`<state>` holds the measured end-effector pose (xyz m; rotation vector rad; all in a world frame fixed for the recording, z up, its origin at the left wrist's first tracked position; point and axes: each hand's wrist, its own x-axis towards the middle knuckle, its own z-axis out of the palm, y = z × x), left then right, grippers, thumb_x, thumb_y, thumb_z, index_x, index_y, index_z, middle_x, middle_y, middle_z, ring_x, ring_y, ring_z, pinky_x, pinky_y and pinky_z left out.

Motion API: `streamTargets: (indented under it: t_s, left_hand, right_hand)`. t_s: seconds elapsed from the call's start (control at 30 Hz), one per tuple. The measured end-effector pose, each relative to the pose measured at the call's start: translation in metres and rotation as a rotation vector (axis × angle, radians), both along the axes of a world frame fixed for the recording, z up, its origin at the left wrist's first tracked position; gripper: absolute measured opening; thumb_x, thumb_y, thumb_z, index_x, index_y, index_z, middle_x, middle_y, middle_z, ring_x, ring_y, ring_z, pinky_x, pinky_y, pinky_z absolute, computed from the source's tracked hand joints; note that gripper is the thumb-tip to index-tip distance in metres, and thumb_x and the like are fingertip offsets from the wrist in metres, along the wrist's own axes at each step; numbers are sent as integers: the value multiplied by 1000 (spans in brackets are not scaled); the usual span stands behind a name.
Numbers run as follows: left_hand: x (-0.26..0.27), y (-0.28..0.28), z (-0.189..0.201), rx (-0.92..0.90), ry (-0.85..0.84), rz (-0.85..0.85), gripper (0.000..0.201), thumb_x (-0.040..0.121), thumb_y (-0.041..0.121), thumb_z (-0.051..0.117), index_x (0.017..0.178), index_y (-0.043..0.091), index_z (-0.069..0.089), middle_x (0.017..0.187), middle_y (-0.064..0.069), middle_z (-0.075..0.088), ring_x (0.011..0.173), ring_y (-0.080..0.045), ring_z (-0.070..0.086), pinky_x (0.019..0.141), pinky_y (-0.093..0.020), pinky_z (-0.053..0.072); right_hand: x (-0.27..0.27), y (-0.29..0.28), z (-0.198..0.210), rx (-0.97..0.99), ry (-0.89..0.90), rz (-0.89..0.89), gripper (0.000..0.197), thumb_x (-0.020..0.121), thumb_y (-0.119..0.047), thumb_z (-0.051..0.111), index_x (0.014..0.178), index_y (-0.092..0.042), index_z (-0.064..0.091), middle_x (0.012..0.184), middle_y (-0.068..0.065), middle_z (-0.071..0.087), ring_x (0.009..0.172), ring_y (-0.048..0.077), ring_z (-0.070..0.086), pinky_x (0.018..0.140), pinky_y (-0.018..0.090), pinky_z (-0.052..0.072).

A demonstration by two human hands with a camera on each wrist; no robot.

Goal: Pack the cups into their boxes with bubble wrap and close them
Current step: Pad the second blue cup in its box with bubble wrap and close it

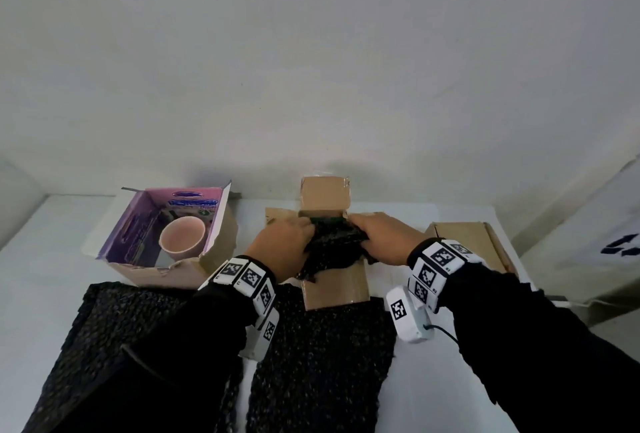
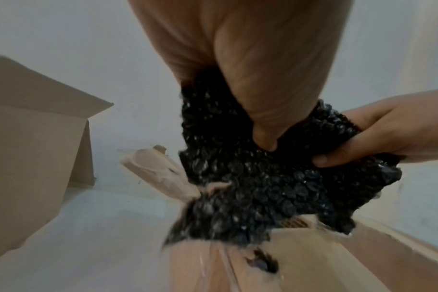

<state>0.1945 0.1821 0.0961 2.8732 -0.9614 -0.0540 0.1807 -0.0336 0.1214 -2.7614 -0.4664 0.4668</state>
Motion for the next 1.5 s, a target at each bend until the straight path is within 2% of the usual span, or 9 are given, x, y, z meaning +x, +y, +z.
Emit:
streamTargets:
  t_s: [0.17, 0.33, 0.47, 0.67, 0.83, 0.97, 1.13, 1.3, 1.5]
  left_hand:
    - [17, -5, -9, -122, 67, 105, 35, 90, 22, 49, 122, 10, 44, 96, -13, 64, 83, -32, 62, 70, -44, 52]
    - [14, -3, -10, -275, -131, 129, 62, 88, 71, 28, 99, 15, 51, 86, 2, 52, 75, -18, 50, 60, -31, 42]
    - [15, -5, -25, -284, -219, 122, 41, 96, 41, 30, 94, 14, 61, 84, -1, 50, 73, -21, 49, 59, -30, 39]
    - [6, -12, -55, -163, -106, 34, 22, 80, 27, 61, 100, 19, 66, 104, -6, 60, 77, -25, 59, 58, -37, 52]
    - [-5, -25, -60, -74, 6, -51, 30, 88, 32, 47, 108, 23, 68, 100, 3, 69, 78, -22, 66, 64, -32, 50]
    - [-11, -29, -66, -57, 13, -55, 47, 92, 46, 31, 104, 23, 70, 94, 3, 70, 74, -20, 66, 65, -32, 52]
    - [-1, -13, -70, 1, -122, -84, 27, 72, 21, 72, 99, 23, 71, 82, 2, 68, 65, -21, 63, 53, -29, 48]
    - [18, 9, -63, 109, -60, 5, 43, 76, 15, 66, 117, 29, 66, 109, 1, 66, 97, -25, 62, 86, -40, 47]
    - [15, -6, -70, 7, 8, 157, 38, 99, 38, 37, 114, 24, 69, 117, 2, 62, 108, -21, 53, 96, -35, 36]
  right_hand:
    - [27, -7, -3, -19, -87, -22, 26, 91, -13, 47, 117, -13, 41, 88, 6, 54, 89, 33, 56, 74, 35, 32]
    - [46, -16, -11, 86, -120, 44, 76, 76, -84, 22, 123, -29, 46, 98, -9, 45, 100, 12, 37, 94, 39, 24]
    - [57, -18, -19, -76, -196, 139, 45, 91, -39, 24, 124, -24, 51, 100, -8, 36, 101, 13, 27, 103, 44, 20]
    - [61, -12, -33, -188, -265, 377, 29, 85, -15, 57, 104, -34, 69, 108, -8, 53, 108, 20, 35, 89, 37, 28]
    - [64, -1, -41, -64, -99, 251, 25, 75, -39, 45, 83, -19, 56, 93, 1, 56, 86, 24, 54, 75, 40, 46]
    - [66, 3, -47, -100, -185, 290, 13, 89, -22, 53, 80, -14, 46, 82, 1, 49, 73, 23, 49, 67, 37, 41]
    - [65, -3, -54, -224, -405, 487, 5, 78, -19, 68, 83, -19, 69, 97, 1, 60, 95, 27, 54, 70, 37, 45]
    - [58, -3, -56, -282, -244, 417, 36, 81, -30, 41, 113, -28, 58, 102, -5, 60, 99, 21, 50, 87, 39, 32]
    - [71, 4, -38, -148, -11, 268, 32, 82, -13, 55, 104, -35, 63, 91, -7, 57, 95, 17, 49, 85, 35, 34]
